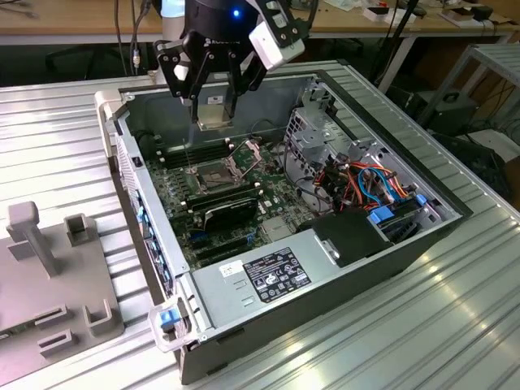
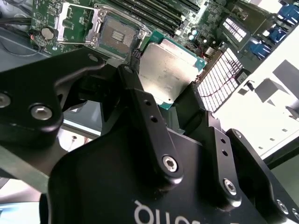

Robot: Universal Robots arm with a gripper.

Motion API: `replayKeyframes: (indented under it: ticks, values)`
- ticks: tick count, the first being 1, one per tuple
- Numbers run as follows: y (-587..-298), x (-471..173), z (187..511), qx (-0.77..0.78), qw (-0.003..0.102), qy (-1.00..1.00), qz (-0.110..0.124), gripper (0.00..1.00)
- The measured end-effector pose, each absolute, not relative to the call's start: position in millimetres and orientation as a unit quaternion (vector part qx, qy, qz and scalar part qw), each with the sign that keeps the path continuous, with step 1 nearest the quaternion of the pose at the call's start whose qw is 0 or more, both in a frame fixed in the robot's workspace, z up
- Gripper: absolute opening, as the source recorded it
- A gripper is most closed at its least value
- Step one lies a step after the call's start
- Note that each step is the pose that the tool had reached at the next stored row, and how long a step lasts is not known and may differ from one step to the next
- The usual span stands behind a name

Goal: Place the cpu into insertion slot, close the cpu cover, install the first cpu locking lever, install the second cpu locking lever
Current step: 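Place the cpu into insertion slot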

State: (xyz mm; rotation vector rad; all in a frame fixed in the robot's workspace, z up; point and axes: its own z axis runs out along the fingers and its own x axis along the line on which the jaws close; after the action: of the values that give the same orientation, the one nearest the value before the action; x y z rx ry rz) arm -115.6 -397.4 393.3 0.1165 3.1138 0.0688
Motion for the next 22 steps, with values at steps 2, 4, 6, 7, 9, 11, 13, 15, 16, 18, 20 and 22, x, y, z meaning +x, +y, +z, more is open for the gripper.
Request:
replayKeyframes:
  ticks: [2, 4, 6, 7, 9, 11, 13, 15, 16, 18, 20, 22]
  values:
    - [-397.2, -113.7, 393.3, 0.037, 0.012, 0.999, 0.022, 0.55]
    - [-397.0, -110.9, 393.3, 0.037, 0.012, 0.999, 0.022, 0.55]
    - [-396.8, -109.6, 393.3, 0.037, 0.012, 0.999, 0.022, 0.55]
    - [-396.7, -109.0, 393.3, 0.037, 0.012, 0.999, 0.022, 0.55]
    - [-396.2, -105.7, 393.3, 0.037, 0.012, 0.999, 0.022, 0.55]
    - [-395.7, -103.0, 393.3, 0.037, 0.012, 0.999, 0.022, 0.55]
    - [-395.5, -101.3, 393.3, 0.037, 0.012, 0.999, 0.022, 0.55]
    - [-395.2, -99.9, 393.3, 0.037, 0.012, 0.999, 0.022, 0.55]
    - [-395.2, -99.5, 393.3, 0.037, 0.012, 0.999, 0.022, 0.55]
    - [-395.0, -98.4, 393.2, 0.037, 0.012, 0.999, 0.022, 0.55]
    - [-395.0, -97.1, 393.3, 0.037, 0.012, 0.999, 0.022, 0.55]
    - [-394.9, -96.5, 393.2, 0.038, 0.012, 0.999, 0.022, 0.55]
